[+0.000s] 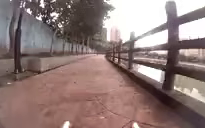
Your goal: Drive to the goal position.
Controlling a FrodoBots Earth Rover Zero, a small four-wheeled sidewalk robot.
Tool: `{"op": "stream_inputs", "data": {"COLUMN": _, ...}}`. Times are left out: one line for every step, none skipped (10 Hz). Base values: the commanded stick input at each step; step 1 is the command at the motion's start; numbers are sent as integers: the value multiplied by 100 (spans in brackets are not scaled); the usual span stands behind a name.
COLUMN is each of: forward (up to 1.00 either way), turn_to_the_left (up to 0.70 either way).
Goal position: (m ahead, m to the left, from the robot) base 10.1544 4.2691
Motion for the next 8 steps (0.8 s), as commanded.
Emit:
{"op": "stream_inputs", "data": {"forward": 70, "turn_to_the_left": 0}}
{"op": "stream_inputs", "data": {"forward": 70, "turn_to_the_left": 0}}
{"op": "stream_inputs", "data": {"forward": 70, "turn_to_the_left": 0}}
{"op": "stream_inputs", "data": {"forward": 70, "turn_to_the_left": 0}}
{"op": "stream_inputs", "data": {"forward": 70, "turn_to_the_left": 0}}
{"op": "stream_inputs", "data": {"forward": 70, "turn_to_the_left": 0}}
{"op": "stream_inputs", "data": {"forward": 70, "turn_to_the_left": 0}}
{"op": "stream_inputs", "data": {"forward": 70, "turn_to_the_left": 0}}
